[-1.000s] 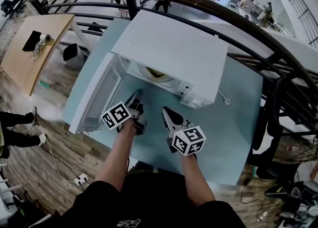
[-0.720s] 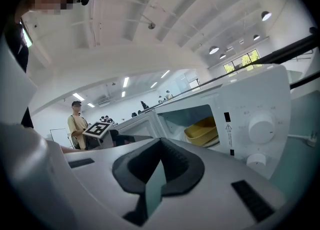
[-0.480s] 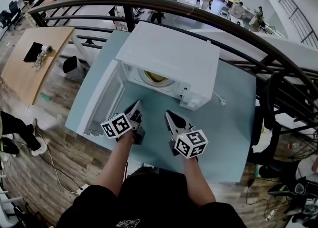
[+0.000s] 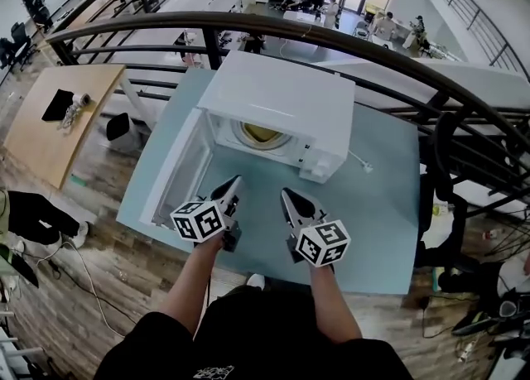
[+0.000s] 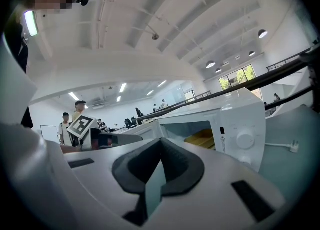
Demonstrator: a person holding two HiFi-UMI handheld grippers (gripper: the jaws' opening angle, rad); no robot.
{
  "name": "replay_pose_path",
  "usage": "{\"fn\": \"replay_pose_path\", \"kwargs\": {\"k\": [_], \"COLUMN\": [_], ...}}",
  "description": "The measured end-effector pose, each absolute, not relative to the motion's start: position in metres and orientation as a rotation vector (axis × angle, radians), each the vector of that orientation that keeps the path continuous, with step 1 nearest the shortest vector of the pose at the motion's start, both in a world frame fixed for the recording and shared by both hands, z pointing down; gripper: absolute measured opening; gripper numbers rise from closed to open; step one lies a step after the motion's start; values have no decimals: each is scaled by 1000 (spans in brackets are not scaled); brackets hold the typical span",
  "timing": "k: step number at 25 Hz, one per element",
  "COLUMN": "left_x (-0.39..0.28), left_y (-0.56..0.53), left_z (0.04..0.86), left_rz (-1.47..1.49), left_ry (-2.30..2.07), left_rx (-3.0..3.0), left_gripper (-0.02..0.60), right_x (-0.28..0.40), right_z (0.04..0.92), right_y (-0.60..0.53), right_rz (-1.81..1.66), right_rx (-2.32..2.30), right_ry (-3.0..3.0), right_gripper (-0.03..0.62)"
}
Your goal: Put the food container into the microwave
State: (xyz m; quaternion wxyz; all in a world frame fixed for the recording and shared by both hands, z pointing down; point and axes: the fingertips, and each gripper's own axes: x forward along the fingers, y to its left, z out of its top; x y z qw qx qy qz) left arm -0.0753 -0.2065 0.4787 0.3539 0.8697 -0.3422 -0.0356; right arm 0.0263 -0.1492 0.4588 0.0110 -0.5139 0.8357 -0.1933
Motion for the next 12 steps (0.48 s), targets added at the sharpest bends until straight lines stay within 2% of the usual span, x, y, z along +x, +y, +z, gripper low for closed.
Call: {"fn": "replay_pose_path", "kwargs": {"k": [12], "left_x": [-81], "left_y": [-172], "left_z": [437], "left_rz": [10], "left_ry": [-914], "left_rx": [2474], "left_gripper": [8], "right_x": [39], "right_z": [409], "right_y": [-112], "right_rz": [-406], "right_rx": [-1689], "right_ry": [2567], "right_gripper": [6]}}
